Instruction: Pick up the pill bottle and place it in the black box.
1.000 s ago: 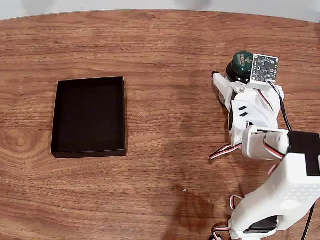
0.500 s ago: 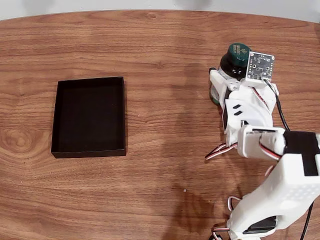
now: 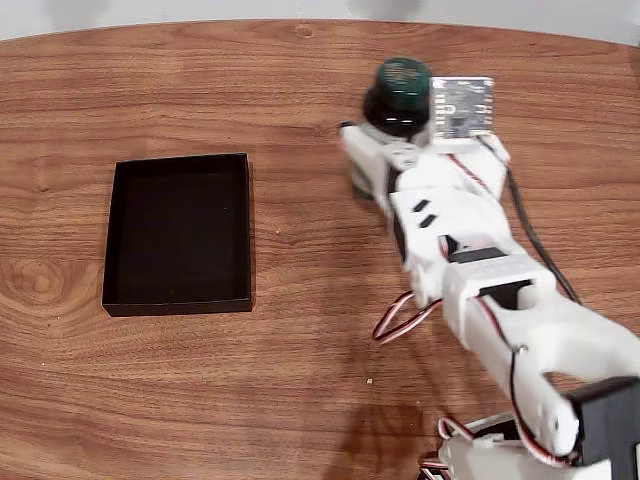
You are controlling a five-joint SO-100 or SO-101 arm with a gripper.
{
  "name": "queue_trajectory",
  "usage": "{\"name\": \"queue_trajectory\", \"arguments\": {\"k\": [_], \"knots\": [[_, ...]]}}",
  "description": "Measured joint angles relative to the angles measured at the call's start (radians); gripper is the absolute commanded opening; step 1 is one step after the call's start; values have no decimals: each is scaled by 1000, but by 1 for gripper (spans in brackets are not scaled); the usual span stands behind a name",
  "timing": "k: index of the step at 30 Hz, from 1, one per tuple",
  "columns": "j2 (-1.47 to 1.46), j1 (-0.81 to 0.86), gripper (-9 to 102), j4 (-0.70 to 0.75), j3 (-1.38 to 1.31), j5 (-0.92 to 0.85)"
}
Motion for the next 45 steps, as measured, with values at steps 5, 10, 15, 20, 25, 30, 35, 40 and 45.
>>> {"name": "queue_trajectory", "arguments": {"k": [5, 10, 15, 20, 25, 30, 35, 40, 45], "knots": [[0, -84, 14, 58, -60, 18], [-2, -166, 14, 63, -126, 28], [-92, -218, 14, 63, -232, 29], [-236, -256, 14, 63, -373, 29], [-382, -311, 14, 63, -488, 29], [-506, -370, 14, 14, -532, 29], [-629, -408, 14, -52, -586, 31], [-689, -414, 14, -89, -621, 31], [-733, -428, 14, -129, -623, 31]]}}
